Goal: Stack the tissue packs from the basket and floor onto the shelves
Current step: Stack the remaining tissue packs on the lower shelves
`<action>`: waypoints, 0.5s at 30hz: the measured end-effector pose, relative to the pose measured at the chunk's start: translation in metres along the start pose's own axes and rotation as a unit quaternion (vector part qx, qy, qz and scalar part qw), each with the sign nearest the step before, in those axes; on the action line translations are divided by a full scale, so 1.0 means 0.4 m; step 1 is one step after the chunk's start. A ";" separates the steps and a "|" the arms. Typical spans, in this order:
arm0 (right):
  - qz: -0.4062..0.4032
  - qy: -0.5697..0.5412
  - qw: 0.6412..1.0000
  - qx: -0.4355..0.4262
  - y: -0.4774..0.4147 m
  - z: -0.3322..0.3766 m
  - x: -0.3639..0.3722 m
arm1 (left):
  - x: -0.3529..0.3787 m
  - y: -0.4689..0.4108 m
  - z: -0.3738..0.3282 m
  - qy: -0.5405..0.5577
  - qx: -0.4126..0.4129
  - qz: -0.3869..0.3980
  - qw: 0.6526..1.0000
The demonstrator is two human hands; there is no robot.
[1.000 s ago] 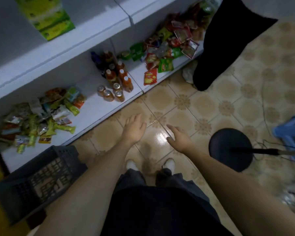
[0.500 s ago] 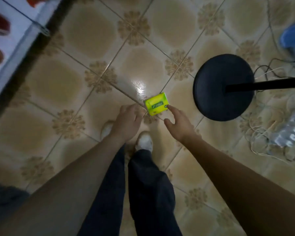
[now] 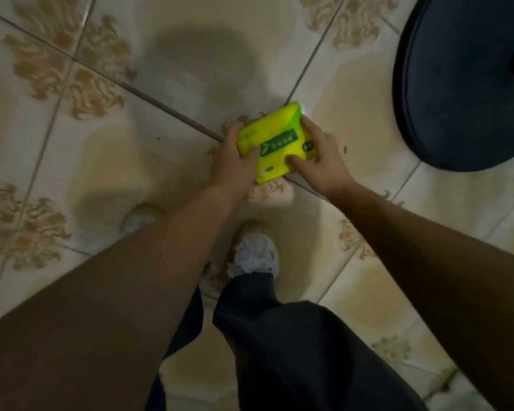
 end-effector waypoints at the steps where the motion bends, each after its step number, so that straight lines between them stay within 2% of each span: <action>1: -0.008 -0.020 1.000 0.005 0.033 0.026 0.001 | -0.025 0.031 -0.002 0.014 -0.007 -0.010 1.000; 5: -0.003 -0.102 0.994 0.045 0.216 0.200 -0.024 | -0.150 0.232 -0.016 0.019 -0.027 -0.020 0.999; 8: 0.046 -0.116 0.991 0.037 0.379 0.399 -0.075 | -0.285 0.448 -0.055 0.054 -0.026 -0.031 0.998; 11: 0.092 -0.091 0.992 0.003 0.539 0.614 -0.153 | -0.435 0.704 -0.114 0.086 -0.042 -0.050 0.994; 15: 0.147 -0.032 0.985 -0.090 0.730 0.890 -0.273 | -0.616 1.023 -0.214 0.111 -0.022 -0.089 0.990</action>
Point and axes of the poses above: each hand's wrist, its own y-axis away from the middle knuckle, its own x-axis out of the palm, z = x × y, the point moved 7 cm from there along -y, towards the middle knuckle, and after that the axes turned 15 degrees about -x, right-handed, at the moved point
